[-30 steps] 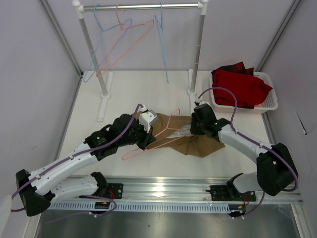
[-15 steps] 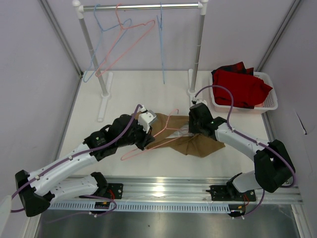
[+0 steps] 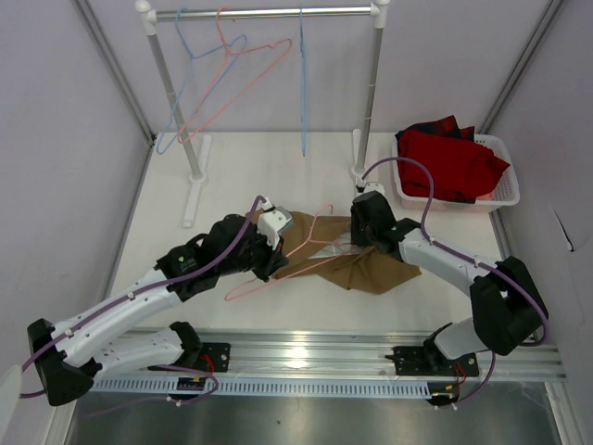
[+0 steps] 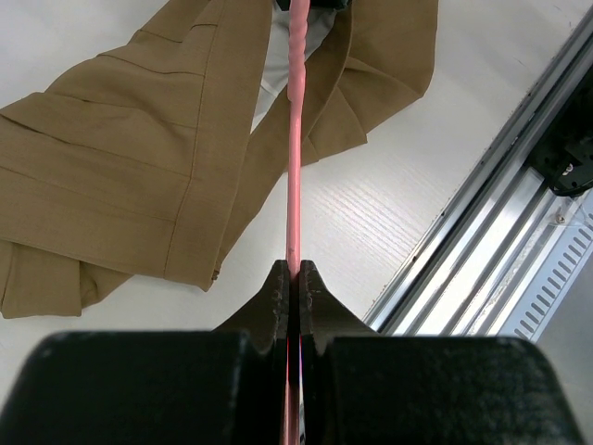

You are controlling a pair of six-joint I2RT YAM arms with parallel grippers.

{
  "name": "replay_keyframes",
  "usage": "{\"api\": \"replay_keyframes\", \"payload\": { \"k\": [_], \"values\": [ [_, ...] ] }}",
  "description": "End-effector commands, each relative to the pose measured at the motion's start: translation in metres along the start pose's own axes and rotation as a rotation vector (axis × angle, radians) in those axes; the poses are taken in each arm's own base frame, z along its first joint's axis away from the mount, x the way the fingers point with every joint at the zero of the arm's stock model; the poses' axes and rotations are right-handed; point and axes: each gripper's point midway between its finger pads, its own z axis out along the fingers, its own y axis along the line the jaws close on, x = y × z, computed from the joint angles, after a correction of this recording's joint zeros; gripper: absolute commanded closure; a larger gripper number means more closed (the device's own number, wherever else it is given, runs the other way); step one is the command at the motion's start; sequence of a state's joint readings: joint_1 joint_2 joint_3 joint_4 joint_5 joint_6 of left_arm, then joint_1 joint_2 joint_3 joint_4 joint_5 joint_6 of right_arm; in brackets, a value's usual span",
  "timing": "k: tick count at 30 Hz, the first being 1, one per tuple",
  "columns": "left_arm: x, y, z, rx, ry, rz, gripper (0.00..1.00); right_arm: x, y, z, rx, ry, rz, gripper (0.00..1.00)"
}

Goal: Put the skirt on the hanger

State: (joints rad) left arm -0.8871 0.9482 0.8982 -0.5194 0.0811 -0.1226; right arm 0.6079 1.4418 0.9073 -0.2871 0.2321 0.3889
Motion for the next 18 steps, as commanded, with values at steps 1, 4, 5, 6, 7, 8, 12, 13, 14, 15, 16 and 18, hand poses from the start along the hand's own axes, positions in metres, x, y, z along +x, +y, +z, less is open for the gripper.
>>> {"api": "replay_keyframes", "payload": {
  "k": [1, 4, 5, 6, 7, 8, 12, 13, 14, 15, 16, 18],
  "values": [
    [-0.0133, -0.0010, -0.0056, -0.001, -0.051, 0.024, 1.00, -0.0134, 0.0050, 0.0057, -0.003, -0.058, -0.005, 0.69],
    [-0.0129, -0.0007, -0.0056, -0.003, -0.050, 0.023, 1.00, -0.0114, 0.0040, 0.0074, 0.003, -0.053, -0.005, 0.71],
    [-0.0130, -0.0004, -0.0056, -0.005, -0.050, 0.023, 1.00, -0.0118, 0.0050, 0.0070, 0.000, -0.055, -0.005, 0.72],
    [-0.0117, -0.0003, -0.0052, -0.005, -0.047, 0.022, 1.00, -0.0106, 0.0041, 0.0069, 0.002, -0.053, -0.006, 0.74],
    [-0.0131, -0.0002, -0.0052, -0.006, -0.050, 0.022, 1.00, -0.0099, 0.0037, 0.0076, 0.005, -0.051, -0.007, 0.74],
    [-0.0131, -0.0005, -0.0052, -0.005, -0.050, 0.022, 1.00, -0.0085, 0.0031, 0.0079, 0.007, -0.045, -0.008, 0.74],
    [-0.0138, -0.0012, -0.0051, -0.001, -0.053, 0.021, 1.00, -0.0072, 0.0000, 0.0082, 0.019, -0.049, -0.012, 0.77],
    [-0.0131, -0.0011, -0.0049, -0.001, -0.051, 0.019, 1.00, -0.0062, -0.0010, 0.0085, 0.025, -0.049, -0.013, 0.78],
    [-0.0135, -0.0011, -0.0048, -0.001, -0.051, 0.020, 1.00, -0.0065, -0.0020, 0.0082, 0.027, -0.049, -0.015, 0.79],
    [-0.0148, -0.0014, -0.0052, -0.001, -0.054, 0.019, 1.00, -0.0058, -0.0021, 0.0088, 0.030, -0.048, -0.017, 0.82],
    [-0.0142, -0.0009, -0.0050, -0.003, -0.053, 0.021, 1.00, -0.0066, -0.0022, 0.0084, 0.030, -0.049, -0.014, 0.83],
    [-0.0146, -0.0006, -0.0048, -0.004, -0.053, 0.022, 1.00, -0.0068, -0.0017, 0.0073, 0.028, -0.049, -0.015, 0.89]
  ]
}}
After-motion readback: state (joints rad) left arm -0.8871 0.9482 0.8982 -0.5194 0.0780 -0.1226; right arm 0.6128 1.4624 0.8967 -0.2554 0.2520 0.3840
